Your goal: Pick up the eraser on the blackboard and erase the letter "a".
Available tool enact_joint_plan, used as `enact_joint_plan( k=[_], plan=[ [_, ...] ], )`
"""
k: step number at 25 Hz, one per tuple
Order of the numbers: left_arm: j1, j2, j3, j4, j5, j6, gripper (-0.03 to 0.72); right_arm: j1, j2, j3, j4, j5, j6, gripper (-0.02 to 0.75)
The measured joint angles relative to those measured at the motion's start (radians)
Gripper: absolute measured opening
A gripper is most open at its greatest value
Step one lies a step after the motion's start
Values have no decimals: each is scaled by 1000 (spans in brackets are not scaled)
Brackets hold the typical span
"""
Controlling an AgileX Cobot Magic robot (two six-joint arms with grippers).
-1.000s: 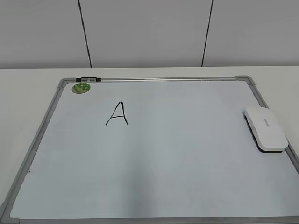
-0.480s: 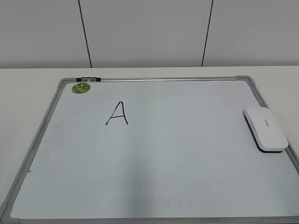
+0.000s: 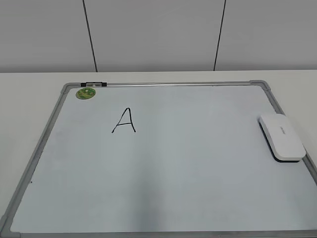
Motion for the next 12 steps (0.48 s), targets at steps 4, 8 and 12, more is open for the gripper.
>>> enact_joint_plan(
  k=[4, 8, 12],
  plan=[
    [79, -61, 0, 0, 0, 2, 498, -23, -34, 0, -1, 0, 0, 591],
    [175, -96, 0, 0, 0, 2, 496, -84, -76, 0, -1, 0, 0, 591],
    [211, -161, 0, 0, 0, 2, 496, -116, -129, 0, -1, 0, 2, 591]
  ],
)
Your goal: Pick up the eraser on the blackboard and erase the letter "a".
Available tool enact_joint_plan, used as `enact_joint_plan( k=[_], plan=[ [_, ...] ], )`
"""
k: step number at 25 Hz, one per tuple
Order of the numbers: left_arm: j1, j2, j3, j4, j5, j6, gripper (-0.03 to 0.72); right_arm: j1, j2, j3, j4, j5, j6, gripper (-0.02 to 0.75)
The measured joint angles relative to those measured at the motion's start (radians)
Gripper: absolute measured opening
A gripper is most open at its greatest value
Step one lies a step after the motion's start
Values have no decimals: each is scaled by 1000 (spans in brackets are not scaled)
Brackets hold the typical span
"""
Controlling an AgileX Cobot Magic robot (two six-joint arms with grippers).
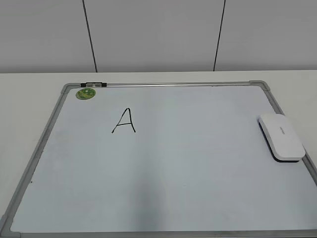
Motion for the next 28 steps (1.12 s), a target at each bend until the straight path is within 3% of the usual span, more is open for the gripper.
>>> enact_joint_plan(
  k=[28],
  plan=[
    [2, -57, 0, 0, 4, 1, 475, -12, -2, 0, -2, 0, 0, 590]
  ],
)
